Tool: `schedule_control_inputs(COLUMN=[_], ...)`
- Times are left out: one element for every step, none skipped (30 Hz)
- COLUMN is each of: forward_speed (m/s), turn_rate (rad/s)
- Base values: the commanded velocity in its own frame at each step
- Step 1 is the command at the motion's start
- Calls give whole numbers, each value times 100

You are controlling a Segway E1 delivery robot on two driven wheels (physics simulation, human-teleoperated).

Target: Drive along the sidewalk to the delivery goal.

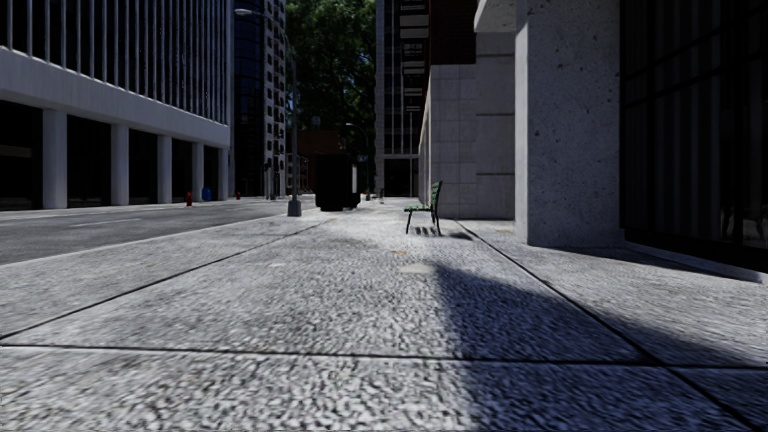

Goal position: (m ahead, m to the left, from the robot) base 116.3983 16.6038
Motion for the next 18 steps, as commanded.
schedule_control_inputs(forward_speed=[200,200,200,200,200,200,200,200,200,200,200,200,200,200,200,200,200,200], turn_rate=[21,21,21,21,21,21,21,21,21,21,21,21,21,21,21,21,21,21])
